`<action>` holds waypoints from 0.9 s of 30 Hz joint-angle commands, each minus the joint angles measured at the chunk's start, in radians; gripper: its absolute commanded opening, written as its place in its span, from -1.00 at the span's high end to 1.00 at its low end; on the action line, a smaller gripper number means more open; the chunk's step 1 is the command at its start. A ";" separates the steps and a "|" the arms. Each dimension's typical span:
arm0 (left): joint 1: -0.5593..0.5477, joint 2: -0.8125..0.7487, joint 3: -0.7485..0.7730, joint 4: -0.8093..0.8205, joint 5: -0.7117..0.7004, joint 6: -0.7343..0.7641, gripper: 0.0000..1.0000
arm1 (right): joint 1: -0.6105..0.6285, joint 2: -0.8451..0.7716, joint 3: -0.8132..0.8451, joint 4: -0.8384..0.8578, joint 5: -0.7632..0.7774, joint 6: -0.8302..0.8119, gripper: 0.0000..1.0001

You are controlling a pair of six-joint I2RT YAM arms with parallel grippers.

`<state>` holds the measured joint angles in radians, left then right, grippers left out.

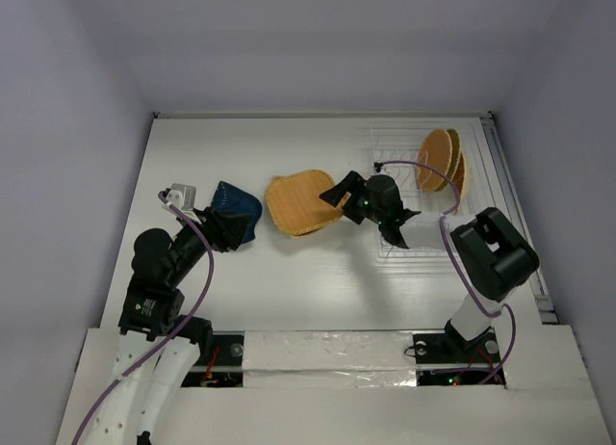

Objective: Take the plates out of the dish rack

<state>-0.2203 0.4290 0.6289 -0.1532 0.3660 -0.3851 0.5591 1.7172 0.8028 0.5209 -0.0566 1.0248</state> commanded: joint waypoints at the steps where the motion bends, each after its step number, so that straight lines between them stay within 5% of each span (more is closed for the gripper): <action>1: 0.007 -0.007 -0.011 0.058 0.010 -0.008 0.01 | 0.015 -0.085 -0.007 -0.008 0.101 -0.038 -0.67; 10: 0.007 -0.010 -0.012 0.058 0.011 -0.008 0.01 | 0.065 -0.163 -0.022 -0.127 0.198 -0.095 -0.83; 20: 0.007 -0.016 -0.011 0.057 0.008 -0.006 0.01 | 0.124 -0.087 0.150 -0.349 0.307 -0.199 -0.98; 27: 0.007 -0.019 -0.011 0.058 0.011 -0.005 0.01 | 0.197 -0.059 0.298 -0.600 0.549 -0.278 -1.00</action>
<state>-0.2203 0.4202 0.6289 -0.1528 0.3660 -0.3870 0.7300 1.6485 1.0016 0.0341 0.3233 0.8055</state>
